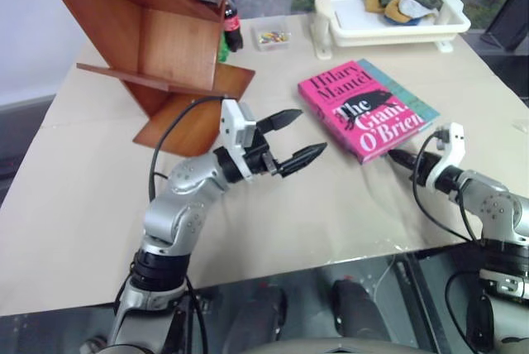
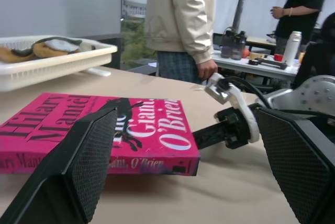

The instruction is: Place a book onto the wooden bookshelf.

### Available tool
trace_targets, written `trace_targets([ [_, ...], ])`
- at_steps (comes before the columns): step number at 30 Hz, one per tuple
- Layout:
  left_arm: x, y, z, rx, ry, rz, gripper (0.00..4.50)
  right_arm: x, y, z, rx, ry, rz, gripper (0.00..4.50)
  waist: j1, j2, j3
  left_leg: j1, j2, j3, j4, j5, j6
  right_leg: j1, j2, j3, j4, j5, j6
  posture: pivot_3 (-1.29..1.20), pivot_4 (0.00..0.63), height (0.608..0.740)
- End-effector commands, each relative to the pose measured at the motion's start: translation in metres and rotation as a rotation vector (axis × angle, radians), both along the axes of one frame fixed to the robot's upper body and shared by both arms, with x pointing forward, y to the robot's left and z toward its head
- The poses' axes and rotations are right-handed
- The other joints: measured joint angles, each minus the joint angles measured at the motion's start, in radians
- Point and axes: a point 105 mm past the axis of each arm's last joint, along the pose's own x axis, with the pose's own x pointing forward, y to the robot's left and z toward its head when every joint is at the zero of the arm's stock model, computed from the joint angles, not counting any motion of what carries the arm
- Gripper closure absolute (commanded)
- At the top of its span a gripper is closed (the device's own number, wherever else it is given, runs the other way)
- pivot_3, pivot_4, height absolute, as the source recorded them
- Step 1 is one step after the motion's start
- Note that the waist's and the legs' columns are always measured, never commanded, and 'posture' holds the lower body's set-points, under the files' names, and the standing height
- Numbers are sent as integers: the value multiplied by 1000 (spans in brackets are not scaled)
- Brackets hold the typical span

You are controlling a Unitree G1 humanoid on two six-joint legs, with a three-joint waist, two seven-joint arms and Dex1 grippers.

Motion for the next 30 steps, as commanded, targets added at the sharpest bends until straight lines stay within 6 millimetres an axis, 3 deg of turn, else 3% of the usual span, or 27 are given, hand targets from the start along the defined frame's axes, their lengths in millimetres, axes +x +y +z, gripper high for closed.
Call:
trace_targets([
  [1, 5, 1, 5, -11, -8, 55, 0, -5, 0, 12, -5, -57, -18, 4432, 0, 0, 0, 0, 0, 0, 0, 0, 0, 0, 0, 0, 0, 0, 0, 0, 150, 740],
  [13, 17, 2, 2, 35, -9, 91, 0, 20, 26, -3, 54, -79, -65, 4432, -8, 0, -2, 2, 0, 1, 0, 0, 0, 0, 1, 1, 1, 0, 0, 0, 150, 740],
  [24, 27, 11, -14, 115, 89, 185, 0, 4, 66, -12, 87, -60, 108, 4432, -14, -1, -3, 2, 2, 1, 0, 0, 0, 0, 3, 1, 1, 0, 0, 0, 150, 740],
  [28, 26, 11, -21, 142, 169, 139, 0, -2, 80, -14, 87, -57, 148, 4432, -22, -1, -4, 2, 2, 0, 0, 0, 0, 0, 3, 1, 1, 0, 0, 0, 150, 740],
  [30, 26, 16, -24, 116, 233, 112, 0, -9, 78, -13, 23, -84, 158, 4432, -24, -1, -4, 2, 2, 0, 0, 0, 0, 0, 3, 1, 1, 0, 0, 0, 150, 740],
])
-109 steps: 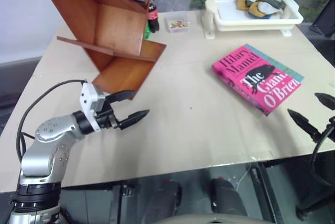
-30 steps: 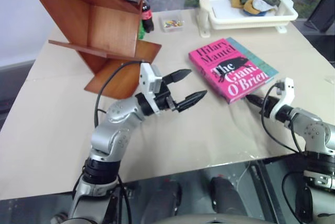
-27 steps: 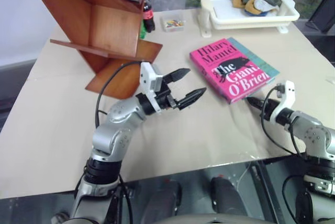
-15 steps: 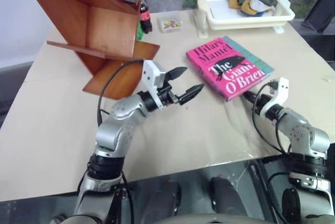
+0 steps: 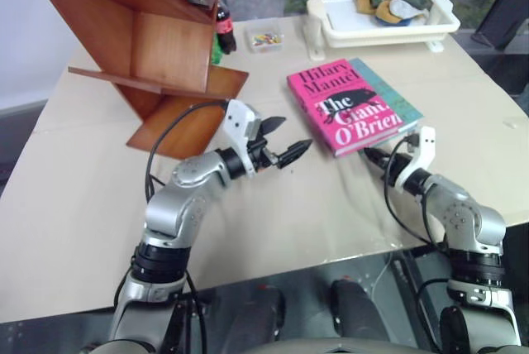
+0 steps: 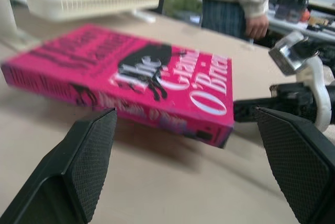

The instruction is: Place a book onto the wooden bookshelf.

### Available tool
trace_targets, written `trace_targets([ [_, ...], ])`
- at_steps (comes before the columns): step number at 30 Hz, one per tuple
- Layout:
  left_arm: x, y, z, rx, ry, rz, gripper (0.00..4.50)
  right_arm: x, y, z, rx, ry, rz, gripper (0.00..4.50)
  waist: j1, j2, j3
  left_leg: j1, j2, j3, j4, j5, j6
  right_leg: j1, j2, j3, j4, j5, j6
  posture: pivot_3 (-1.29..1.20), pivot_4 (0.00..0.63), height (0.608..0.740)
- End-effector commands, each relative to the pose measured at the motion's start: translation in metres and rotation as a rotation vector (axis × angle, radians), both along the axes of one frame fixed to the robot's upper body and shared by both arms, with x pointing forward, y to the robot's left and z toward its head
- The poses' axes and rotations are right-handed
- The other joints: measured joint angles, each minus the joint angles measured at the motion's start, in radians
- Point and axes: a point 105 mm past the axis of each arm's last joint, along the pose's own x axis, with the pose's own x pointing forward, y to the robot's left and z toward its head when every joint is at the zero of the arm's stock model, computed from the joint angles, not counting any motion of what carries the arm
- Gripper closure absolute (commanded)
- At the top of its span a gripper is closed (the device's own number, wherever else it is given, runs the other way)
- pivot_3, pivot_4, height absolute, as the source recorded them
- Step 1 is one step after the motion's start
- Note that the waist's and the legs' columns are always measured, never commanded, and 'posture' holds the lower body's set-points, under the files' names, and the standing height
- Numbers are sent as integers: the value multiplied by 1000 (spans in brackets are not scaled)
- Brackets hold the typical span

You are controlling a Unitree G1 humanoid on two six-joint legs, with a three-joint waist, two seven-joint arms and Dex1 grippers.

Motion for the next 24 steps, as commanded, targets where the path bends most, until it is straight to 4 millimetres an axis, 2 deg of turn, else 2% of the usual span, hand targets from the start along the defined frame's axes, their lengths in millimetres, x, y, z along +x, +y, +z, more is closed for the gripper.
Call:
trace_targets([
  [1, 1, 5, 4, -48, 83, -23, 0, -18, 13, -7, -60, -13, 78, 4432, 0, 0, 0, 0, 0, 0, 0, 0, 0, 0, 0, 0, 0, 0, 0, 0, 150, 740],
  [4, 8, 8, -1, -91, 178, 11, 0, -35, 9, 3, -105, -69, 95, 3575, 4, 0, 0, -1, 0, -1, 0, 0, 0, 0, 0, 0, 0, 0, 0, 0, 150, 740],
  [8, 21, 9, -4, -177, 317, 69, 0, -70, 1, 14, -328, -166, 112, 1803, 20, 1, 0, -1, -1, -1, 0, 0, 0, 0, -1, 0, -1, 0, 0, 0, 150, 740],
  [12, 30, 0, -8, -278, 508, 29, 0, -107, 12, 48, -511, -355, 185, 309, 32, 1, 0, -2, -2, -3, 1, 0, 0, 0, -2, -3, -1, 0, 1, 0, 150, 740],
  [17, 54, -16, -9, -377, 665, 24, 0, -125, 23, 77, -604, -484, 170, 309, 32, -1, -1, -1, -2, -3, 3, 0, 0, 3, -1, -4, -1, 0, 2, 0, 150, 740],
  [24, 71, -53, -14, -440, 786, -21, 0, -119, 22, 100, -626, -561, 85, 309, 46, -2, 0, -1, -3, -4, 5, 0, 0, 5, -3, -5, -1, 0, 2, 0, 150, 740],
])
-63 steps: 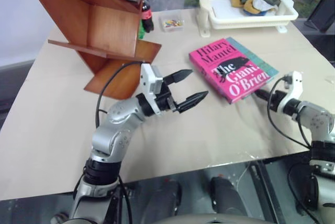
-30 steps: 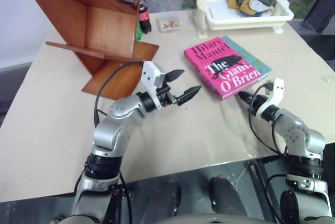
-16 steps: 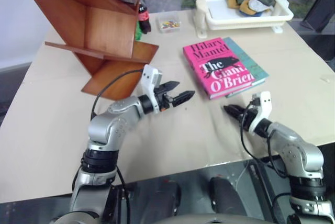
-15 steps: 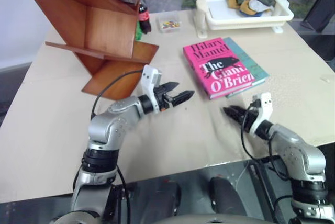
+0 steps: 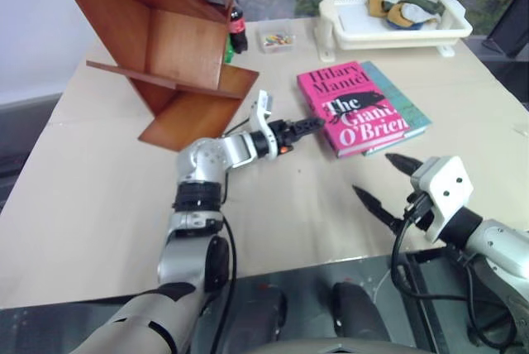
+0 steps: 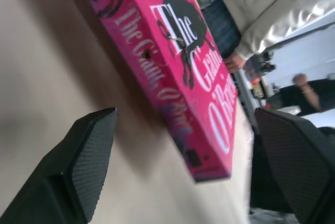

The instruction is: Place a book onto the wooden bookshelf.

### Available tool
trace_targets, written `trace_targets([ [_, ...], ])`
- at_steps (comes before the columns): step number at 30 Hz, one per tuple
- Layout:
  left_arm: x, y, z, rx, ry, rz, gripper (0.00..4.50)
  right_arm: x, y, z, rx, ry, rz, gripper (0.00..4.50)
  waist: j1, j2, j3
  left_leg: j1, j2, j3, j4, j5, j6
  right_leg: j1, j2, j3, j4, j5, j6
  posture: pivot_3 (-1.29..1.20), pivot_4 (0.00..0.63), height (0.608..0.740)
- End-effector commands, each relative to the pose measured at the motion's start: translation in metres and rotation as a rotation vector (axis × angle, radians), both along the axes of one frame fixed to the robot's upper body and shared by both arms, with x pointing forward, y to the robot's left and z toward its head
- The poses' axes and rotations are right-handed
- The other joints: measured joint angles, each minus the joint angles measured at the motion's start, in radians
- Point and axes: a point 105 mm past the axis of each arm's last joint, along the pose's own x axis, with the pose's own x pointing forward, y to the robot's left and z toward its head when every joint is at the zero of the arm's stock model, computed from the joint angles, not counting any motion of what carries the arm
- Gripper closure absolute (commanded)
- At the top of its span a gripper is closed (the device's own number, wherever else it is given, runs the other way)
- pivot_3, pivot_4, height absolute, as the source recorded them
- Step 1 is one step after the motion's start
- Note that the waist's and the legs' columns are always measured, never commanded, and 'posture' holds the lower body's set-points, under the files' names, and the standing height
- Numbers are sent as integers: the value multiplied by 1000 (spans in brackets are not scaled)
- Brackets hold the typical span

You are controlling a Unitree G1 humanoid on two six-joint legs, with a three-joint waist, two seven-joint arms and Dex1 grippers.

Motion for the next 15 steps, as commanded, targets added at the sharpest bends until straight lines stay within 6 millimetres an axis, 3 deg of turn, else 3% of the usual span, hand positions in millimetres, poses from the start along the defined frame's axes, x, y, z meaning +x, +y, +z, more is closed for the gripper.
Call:
trace_targets([
  [1, 8, -10, 5, -42, 15, 9, 0, -3, 2, 14, 7, -69, -18, 309, 3, 0, 0, 0, 0, 0, 0, 0, 0, 0, 0, 0, 0, 0, 0, 0, 150, 740],
  [10, 25, -33, -5, -181, 172, 110, 0, -4, -3, 7, 17, -66, -91, 309, 6, -1, 0, -2, -2, -1, 0, 0, 0, -1, -2, -1, -1, 0, 0, 0, 150, 740],
  [15, 30, -38, -5, -224, 221, 142, 1467, -4, -7, 8, 10, -74, -118, 268, 6, -1, 0, -1, -2, -1, 0, 0, 0, 0, -2, -1, -1, 0, 0, 0, 150, 740],
])
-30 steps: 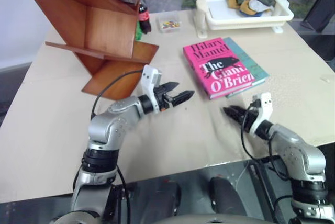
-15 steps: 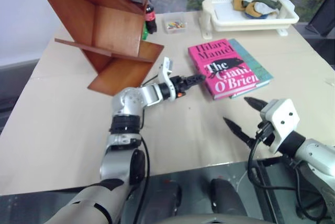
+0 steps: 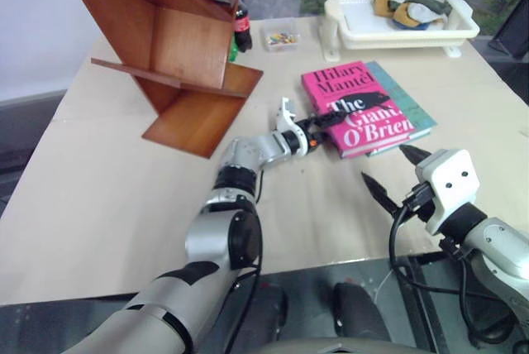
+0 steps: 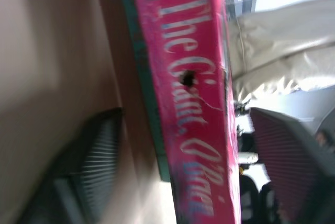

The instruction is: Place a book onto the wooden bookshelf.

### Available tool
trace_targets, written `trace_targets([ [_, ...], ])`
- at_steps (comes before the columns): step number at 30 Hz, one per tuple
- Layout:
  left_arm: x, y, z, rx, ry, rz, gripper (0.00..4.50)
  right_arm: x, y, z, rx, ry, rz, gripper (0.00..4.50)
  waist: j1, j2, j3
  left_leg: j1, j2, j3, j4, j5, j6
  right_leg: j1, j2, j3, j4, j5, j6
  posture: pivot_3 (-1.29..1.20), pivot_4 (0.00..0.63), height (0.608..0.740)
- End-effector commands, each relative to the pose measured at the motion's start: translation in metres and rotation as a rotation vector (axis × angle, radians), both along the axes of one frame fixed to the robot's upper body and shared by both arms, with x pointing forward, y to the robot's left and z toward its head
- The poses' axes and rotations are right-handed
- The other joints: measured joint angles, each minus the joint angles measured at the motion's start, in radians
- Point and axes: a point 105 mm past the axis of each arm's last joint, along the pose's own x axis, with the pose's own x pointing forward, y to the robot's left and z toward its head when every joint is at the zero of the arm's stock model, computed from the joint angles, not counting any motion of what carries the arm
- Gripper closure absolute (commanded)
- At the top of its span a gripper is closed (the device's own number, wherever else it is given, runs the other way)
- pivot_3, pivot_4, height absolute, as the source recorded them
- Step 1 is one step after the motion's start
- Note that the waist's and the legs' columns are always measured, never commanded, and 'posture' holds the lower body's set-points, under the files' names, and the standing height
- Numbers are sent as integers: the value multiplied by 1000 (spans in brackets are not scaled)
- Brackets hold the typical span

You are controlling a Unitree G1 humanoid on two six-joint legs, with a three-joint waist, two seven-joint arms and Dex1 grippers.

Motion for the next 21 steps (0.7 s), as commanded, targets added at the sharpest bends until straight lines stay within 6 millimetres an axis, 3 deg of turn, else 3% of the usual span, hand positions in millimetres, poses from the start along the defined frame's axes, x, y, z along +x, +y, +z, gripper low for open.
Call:
trace_targets([
  [1, 5, -3, 13, -41, -9, 15, 2024, -6, 2, 13, 3, -68, 8, 268, 0, 0, 0, 0, 0, 0, 0, 0, 0, 0, 0, 0, 0, 0, 0, 0, 150, 740],
  [5, 6, 0, 13, -59, 2, 13, 3743, -6, 0, 12, -3, -68, -3, 268, 0, 0, 0, 0, 0, 0, 0, 0, 0, 0, 0, 0, 0, 0, 0, 0, 150, 740],
  [10, 5, 5, 18, -100, 9, -7, 3743, -7, -2, 11, -12, -63, -13, 268, -2, 0, 0, 1, 0, 0, 0, 0, 0, 1, 0, 0, 0, 0, 0, 0, 150, 740],
  [16, -1, 27, 33, -115, -30, -48, 3743, -7, -4, 10, -14, -62, -21, 268, -6, 0, 0, 1, 0, 0, 0, 0, 0, 0, 1, 0, 1, 0, 0, 0, 150, 740],
  [21, -28, 48, 67, -16, -274, -148, 3743, -8, -7, 11, -14, -61, -20, 268, -7, 0, 0, 0, 1, 0, 0, 0, 0, -1, 1, 1, 1, 0, 0, 0, 150, 740],
])
